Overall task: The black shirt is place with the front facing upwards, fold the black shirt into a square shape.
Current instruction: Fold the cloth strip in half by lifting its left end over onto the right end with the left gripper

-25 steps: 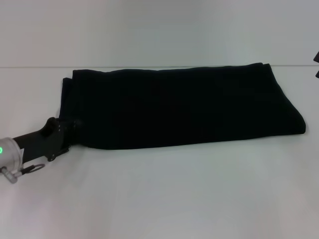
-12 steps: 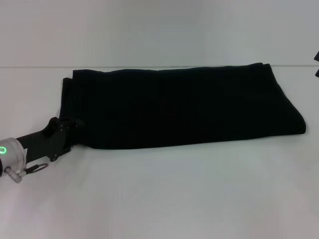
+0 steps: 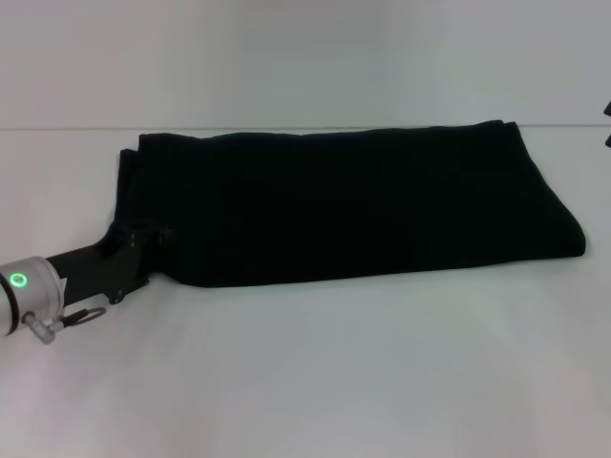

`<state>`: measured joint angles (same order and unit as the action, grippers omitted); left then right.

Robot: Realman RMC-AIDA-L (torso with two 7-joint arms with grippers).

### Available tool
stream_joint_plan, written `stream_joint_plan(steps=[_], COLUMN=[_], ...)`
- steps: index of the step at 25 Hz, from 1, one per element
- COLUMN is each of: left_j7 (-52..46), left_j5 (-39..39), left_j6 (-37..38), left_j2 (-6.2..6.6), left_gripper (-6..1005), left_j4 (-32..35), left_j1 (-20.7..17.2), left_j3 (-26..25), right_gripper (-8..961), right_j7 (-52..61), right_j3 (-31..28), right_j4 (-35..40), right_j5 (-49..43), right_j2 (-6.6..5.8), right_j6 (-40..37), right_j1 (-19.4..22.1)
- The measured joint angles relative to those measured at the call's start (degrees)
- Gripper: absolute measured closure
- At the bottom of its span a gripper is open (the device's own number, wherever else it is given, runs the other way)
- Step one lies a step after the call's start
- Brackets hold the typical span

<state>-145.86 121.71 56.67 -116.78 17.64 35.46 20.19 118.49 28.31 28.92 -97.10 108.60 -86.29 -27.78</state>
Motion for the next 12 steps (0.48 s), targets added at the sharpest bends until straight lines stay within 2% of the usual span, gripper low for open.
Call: stream_joint_plan(steps=[10,12], left_j7=[0.3,0.57], left_j5=[0.2,0.2], left_j6=[-0.2,-0.22], left_j2=[0.09,0.14], left_gripper=[655,725], left_j4=[0.69,0.74], left_j1=[-0.7,-0.75], left_j3=[1.58,1.62], right_gripper=[39,39], right_j7=[0.01,0.13], right_j3=[-0.52,-0.62], right_j4=[0.0,0.0], right_j5=[0.15,0.15], right_j2=[-0.07,-0.06], right_j6=[-0.28,-0.33], right_j1=[-0.06,-0.07])
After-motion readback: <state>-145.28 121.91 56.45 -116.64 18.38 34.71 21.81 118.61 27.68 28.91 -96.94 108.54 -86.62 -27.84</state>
